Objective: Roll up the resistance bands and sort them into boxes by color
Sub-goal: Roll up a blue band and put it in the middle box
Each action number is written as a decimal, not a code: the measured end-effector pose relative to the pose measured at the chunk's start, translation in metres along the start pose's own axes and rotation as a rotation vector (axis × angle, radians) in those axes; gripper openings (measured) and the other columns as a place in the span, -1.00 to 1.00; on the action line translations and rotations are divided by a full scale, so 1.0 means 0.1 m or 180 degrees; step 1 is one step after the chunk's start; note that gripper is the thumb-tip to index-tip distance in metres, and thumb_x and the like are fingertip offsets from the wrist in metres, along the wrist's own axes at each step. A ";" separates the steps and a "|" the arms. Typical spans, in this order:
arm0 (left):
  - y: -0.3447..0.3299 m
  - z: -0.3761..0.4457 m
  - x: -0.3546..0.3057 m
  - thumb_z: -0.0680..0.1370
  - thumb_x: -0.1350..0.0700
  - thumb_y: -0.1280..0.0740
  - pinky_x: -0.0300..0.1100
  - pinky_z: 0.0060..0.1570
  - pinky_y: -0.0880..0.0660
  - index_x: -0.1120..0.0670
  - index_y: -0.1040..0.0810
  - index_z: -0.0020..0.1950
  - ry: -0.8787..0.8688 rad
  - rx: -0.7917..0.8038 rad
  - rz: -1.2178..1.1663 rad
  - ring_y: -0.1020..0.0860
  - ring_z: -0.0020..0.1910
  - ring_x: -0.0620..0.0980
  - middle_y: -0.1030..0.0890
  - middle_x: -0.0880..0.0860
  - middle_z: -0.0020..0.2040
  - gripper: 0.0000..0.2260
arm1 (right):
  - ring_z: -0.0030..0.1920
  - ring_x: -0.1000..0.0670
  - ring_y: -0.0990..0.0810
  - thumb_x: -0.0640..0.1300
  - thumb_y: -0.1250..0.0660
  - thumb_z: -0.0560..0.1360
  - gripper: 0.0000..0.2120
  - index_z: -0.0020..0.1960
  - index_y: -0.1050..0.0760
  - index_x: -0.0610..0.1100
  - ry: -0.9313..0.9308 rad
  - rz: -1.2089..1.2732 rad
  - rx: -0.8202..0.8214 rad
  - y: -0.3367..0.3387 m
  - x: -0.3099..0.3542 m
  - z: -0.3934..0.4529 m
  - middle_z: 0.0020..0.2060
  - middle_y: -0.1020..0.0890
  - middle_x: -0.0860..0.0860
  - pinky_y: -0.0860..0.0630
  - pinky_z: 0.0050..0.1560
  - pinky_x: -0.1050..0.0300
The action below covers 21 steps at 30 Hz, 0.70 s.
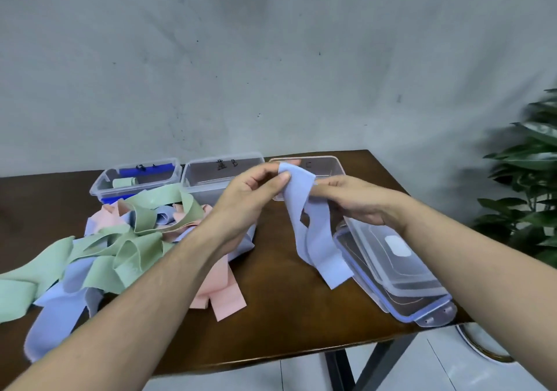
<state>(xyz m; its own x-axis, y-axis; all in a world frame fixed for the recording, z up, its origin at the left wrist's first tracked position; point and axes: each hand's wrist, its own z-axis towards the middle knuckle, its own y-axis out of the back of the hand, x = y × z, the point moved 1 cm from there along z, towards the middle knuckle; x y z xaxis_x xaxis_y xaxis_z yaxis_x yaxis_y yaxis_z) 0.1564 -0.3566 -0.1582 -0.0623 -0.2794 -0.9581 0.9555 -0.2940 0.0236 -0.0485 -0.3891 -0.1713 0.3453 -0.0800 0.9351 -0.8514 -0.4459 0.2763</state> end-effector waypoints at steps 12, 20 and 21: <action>0.46 0.03 -0.05 0.62 0.22 -0.31 0.05 0.23 -0.51 0.12 -0.59 0.14 0.0244 -0.0117 -0.0813 -0.61 0.04 0.04 -0.66 0.11 0.02 -0.87 | -0.41 -0.03 -0.37 -0.14 -0.13 0.62 -0.68 -0.25 -0.53 -0.06 0.0081 0.0284 -0.0194 -0.60 0.26 0.08 -0.42 -0.36 -0.11 -0.49 -0.27 0.04; 0.51 0.07 -0.04 0.62 0.32 -0.27 -0.05 0.26 -0.51 0.13 -0.55 0.17 0.0272 -0.0077 -0.1130 -0.62 0.09 -0.02 -0.66 0.09 0.06 -0.81 | -0.14 0.06 -0.65 0.11 -0.04 0.69 -0.59 0.11 -0.58 -0.09 0.0840 0.0965 -0.1275 -0.83 0.42 0.04 -0.12 -0.70 0.03 -0.56 -0.12 0.17; 0.51 0.08 -0.05 0.61 0.33 -0.28 -0.06 0.25 -0.51 0.13 -0.55 0.16 0.0235 -0.0120 -0.1151 -0.62 0.07 -0.02 -0.67 0.08 0.05 -0.82 | -0.11 0.06 -0.65 0.11 -0.10 0.68 -0.63 0.14 -0.57 -0.09 0.0935 0.0894 -0.1277 -0.84 0.40 0.04 -0.09 -0.70 0.03 -0.56 -0.09 0.16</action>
<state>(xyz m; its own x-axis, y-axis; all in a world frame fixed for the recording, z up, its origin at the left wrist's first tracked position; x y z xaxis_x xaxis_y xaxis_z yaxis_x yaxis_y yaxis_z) 0.2027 -0.3773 -0.1500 -0.3782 -0.0965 -0.9207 0.8856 -0.3274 -0.3294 0.0383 -0.3581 -0.1574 0.0088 0.1300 0.9915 -0.9977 -0.0654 0.0174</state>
